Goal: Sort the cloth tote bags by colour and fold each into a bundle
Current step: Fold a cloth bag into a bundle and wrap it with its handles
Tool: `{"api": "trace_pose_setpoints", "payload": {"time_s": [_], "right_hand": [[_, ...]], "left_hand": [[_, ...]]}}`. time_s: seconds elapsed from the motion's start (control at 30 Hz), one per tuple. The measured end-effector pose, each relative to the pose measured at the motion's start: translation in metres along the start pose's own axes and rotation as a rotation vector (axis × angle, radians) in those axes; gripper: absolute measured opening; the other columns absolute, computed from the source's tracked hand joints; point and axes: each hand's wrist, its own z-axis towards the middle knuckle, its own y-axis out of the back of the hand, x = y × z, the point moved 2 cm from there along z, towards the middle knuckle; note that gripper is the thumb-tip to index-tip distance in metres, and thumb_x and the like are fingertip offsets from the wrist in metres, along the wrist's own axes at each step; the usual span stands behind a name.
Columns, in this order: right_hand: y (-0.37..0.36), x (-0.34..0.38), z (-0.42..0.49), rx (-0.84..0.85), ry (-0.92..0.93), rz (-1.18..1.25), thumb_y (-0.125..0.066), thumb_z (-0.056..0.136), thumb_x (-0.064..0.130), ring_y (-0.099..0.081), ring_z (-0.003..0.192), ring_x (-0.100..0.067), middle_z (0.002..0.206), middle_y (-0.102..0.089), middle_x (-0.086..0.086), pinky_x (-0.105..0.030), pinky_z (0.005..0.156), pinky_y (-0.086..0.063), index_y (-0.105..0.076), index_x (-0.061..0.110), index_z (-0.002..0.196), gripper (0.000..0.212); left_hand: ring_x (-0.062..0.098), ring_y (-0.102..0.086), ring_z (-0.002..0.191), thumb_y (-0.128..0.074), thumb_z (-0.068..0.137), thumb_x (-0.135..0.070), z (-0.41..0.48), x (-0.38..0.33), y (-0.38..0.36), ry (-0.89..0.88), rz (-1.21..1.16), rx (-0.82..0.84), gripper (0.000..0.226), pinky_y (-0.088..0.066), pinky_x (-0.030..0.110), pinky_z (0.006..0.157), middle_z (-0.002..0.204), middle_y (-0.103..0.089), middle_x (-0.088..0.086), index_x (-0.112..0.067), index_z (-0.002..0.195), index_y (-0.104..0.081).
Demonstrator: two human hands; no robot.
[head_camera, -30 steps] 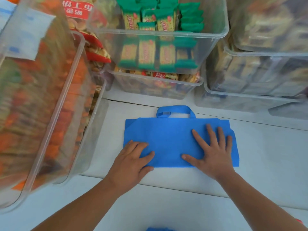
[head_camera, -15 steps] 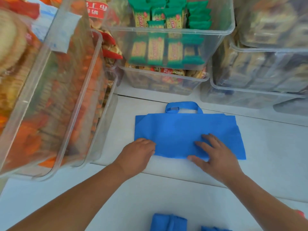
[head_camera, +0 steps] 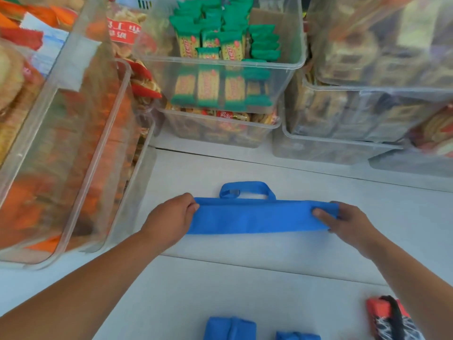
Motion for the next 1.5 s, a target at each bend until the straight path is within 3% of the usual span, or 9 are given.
{"api": "trace_pose_setpoints", "payload": {"time_s": [0.13,0.23,0.33,0.47,0.73,0.93,1.0,1.13,1.5], "right_hand": [[-0.03,0.001,0.018,-0.215,-0.071,0.018,-0.077,0.087,0.029,-0.065,0.082,-0.029,0.088,-0.069,-0.003,-0.04,0.072,-0.052,-0.066,0.016,0.092,0.018],[-0.048,-0.009,0.03,-0.319,-0.071,-0.133,-0.074,0.087,0.032,-0.059,0.099,-0.031,0.106,-0.063,-0.007,-0.04,0.081,-0.049,-0.06,0.011,0.11,0.034],[-0.056,-0.012,0.027,-0.389,-0.016,-0.1,-0.073,0.089,0.025,-0.051,0.112,-0.029,0.121,-0.055,-0.005,-0.041,0.098,-0.045,-0.056,0.016,0.13,0.046],[-0.058,-0.017,0.025,-0.42,0.095,-0.156,-0.064,0.095,0.015,-0.039,0.104,-0.026,0.116,-0.037,0.003,-0.028,0.097,-0.026,-0.046,0.032,0.149,0.059],[-0.066,-0.024,0.026,-0.508,0.138,-0.314,-0.042,0.102,0.017,-0.04,0.11,-0.032,0.119,-0.046,-0.005,-0.042,0.089,-0.042,-0.062,0.023,0.126,0.032],[-0.073,-0.009,0.012,-0.575,0.318,-0.777,-0.054,0.074,0.001,-0.041,0.133,-0.043,0.145,-0.046,-0.019,-0.058,0.105,-0.03,-0.054,0.016,0.142,0.07],[-0.089,0.01,0.006,-0.461,0.409,-0.802,-0.047,0.085,0.018,-0.037,0.14,-0.042,0.148,-0.049,-0.014,-0.06,0.114,-0.026,-0.054,0.014,0.142,0.057],[-0.12,0.007,0.001,-0.212,0.131,-0.729,-0.011,0.096,0.067,-0.002,0.155,-0.032,0.168,-0.015,-0.001,-0.053,0.124,-0.002,-0.016,0.027,0.161,0.076],[-0.126,-0.005,0.006,-0.235,0.127,-0.756,-0.007,0.095,0.072,0.008,0.155,-0.03,0.17,-0.002,0.0,-0.054,0.124,0.005,-0.003,0.042,0.16,0.072]], "left_hand": [[0.024,-0.058,0.078,-0.062,0.099,-0.026,0.019,-0.01,0.0,-0.126,0.243,-0.218,0.015,-0.048,0.039,0.065,0.085,-0.066,0.0,-0.015,0.089,-0.065],[0.031,-0.065,0.102,-0.068,0.088,-0.01,0.018,-0.017,-0.01,-0.411,0.367,-0.316,0.016,-0.05,0.046,0.09,0.11,-0.07,0.006,-0.014,0.104,-0.071],[0.028,-0.049,0.138,-0.035,0.105,-0.033,0.01,-0.017,-0.028,-0.385,0.445,-0.107,0.047,-0.031,0.052,0.118,0.146,-0.056,0.007,-0.012,0.14,-0.058],[0.016,-0.015,0.155,0.004,0.104,-0.052,0.005,-0.005,-0.046,-0.23,0.349,0.066,0.07,-0.005,0.039,0.123,0.167,-0.017,-0.002,-0.019,0.16,-0.022],[0.026,-0.046,0.137,-0.03,0.106,-0.043,0.017,-0.007,-0.049,-0.231,0.316,-0.101,0.052,-0.036,0.042,0.11,0.153,-0.048,0.002,-0.023,0.149,-0.05],[0.027,-0.043,0.135,-0.032,0.106,-0.043,0.02,-0.006,-0.053,-0.247,0.328,-0.118,0.051,-0.037,0.044,0.108,0.152,-0.044,0.004,-0.026,0.152,-0.045],[0.028,-0.045,0.132,-0.035,0.105,-0.043,0.02,-0.007,-0.052,-0.243,0.318,-0.133,0.049,-0.038,0.044,0.105,0.149,-0.046,0.004,-0.026,0.15,-0.049],[0.028,-0.05,0.117,-0.037,0.1,-0.049,0.028,-0.012,-0.045,-0.268,0.296,-0.11,0.053,-0.04,0.043,0.098,0.135,-0.052,0.001,-0.027,0.145,-0.054],[0.022,-0.049,0.087,-0.05,0.095,-0.051,0.027,-0.004,-0.04,-0.302,0.21,-0.225,0.033,-0.043,0.04,0.076,0.097,-0.053,-0.005,-0.021,0.094,-0.064]]}}
